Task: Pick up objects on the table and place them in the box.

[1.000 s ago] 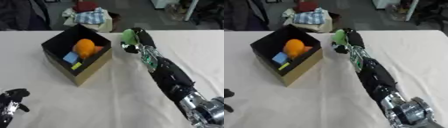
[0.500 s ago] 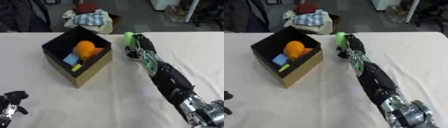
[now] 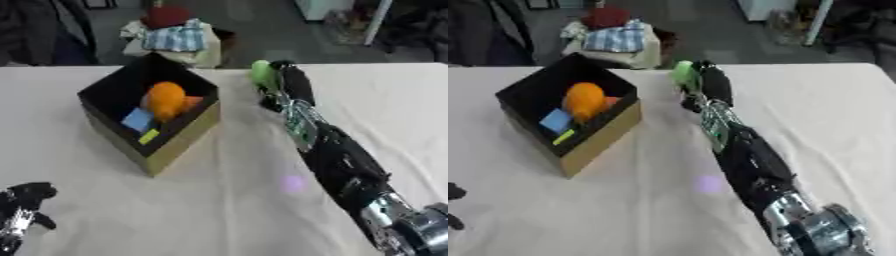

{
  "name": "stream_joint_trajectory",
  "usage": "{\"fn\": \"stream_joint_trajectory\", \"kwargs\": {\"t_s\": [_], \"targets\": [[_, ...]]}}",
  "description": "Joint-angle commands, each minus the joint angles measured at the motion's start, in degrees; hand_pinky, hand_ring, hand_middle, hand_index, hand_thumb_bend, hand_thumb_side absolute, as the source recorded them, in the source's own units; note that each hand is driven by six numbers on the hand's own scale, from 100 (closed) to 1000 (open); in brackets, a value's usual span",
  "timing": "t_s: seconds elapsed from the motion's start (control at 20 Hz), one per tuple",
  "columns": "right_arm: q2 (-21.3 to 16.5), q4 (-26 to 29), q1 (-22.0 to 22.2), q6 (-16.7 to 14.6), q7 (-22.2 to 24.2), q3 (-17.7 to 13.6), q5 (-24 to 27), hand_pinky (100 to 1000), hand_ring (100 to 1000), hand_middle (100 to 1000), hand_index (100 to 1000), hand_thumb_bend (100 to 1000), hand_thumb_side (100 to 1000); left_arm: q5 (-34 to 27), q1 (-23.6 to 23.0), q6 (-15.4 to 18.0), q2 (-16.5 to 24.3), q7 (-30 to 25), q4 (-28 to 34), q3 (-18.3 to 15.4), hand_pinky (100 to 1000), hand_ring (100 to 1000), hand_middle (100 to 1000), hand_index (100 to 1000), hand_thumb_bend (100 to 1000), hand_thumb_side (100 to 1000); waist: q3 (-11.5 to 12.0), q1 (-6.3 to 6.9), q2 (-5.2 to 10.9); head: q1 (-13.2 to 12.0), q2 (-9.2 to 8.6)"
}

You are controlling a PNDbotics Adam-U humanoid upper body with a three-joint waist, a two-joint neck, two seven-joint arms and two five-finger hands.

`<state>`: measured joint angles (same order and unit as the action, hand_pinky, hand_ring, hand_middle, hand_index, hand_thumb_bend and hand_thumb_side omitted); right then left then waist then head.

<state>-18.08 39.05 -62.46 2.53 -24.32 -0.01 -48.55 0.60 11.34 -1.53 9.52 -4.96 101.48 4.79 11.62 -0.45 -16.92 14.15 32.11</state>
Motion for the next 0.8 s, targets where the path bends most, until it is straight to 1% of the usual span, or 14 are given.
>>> {"fn": "stream_joint_trajectory", "kwargs": {"t_s": [0.05,0.2,0.35,0.55,0.65,0.75,0.8], "targets": [[-1.7,6.0,-2.0,-1.5,1.1,1.6,2.0,506,512,365,507,100,100,0.3,0.6,0.0,0.7,0.2,1.1,-0.5,440,750,619,699,353,639,-0.2,0.13,0.89,-0.3,-0.72],[-1.3,9.7,-2.5,-2.8,3.7,3.5,2.3,523,523,375,518,100,100,0.3,0.6,0.0,0.7,0.3,1.1,-0.5,441,750,619,699,353,638,-0.4,-0.17,1.25,-0.4,-0.57],[-0.2,11.1,-2.9,-4.9,8.5,5.3,1.2,558,542,394,538,100,100,0.2,0.6,0.0,0.5,0.1,1.1,-0.3,441,750,619,698,353,637,-0.3,-0.43,1.61,-0.2,-0.25],[1.9,11.8,-3.1,-9.4,15.4,7.1,-0.4,599,570,431,578,100,100,0.0,0.7,0.0,0.4,0.0,1.1,-0.3,442,750,619,698,353,637,-0.1,-0.59,1.88,-0.1,-0.28],[2.9,12.0,-3.2,-11.6,18.7,8.2,-2.0,614,586,453,601,100,100,0.0,0.7,0.0,0.4,-0.1,1.0,-0.1,442,750,619,698,354,637,0.1,-0.68,1.96,0.0,-0.15],[4.0,11.9,-3.3,-13.4,21.5,8.6,-3.7,650,628,521,692,100,100,-0.1,0.8,0.0,0.3,-0.2,1.0,0.0,442,750,619,698,354,637,0.3,-0.74,2.04,0.2,-0.01],[4.4,11.7,-3.3,-14.3,22.8,8.8,-4.4,684,692,610,811,100,157,-0.1,0.8,0.0,0.3,-0.3,1.0,0.0,442,750,619,698,354,637,0.4,-0.76,2.07,0.2,0.01]]}}
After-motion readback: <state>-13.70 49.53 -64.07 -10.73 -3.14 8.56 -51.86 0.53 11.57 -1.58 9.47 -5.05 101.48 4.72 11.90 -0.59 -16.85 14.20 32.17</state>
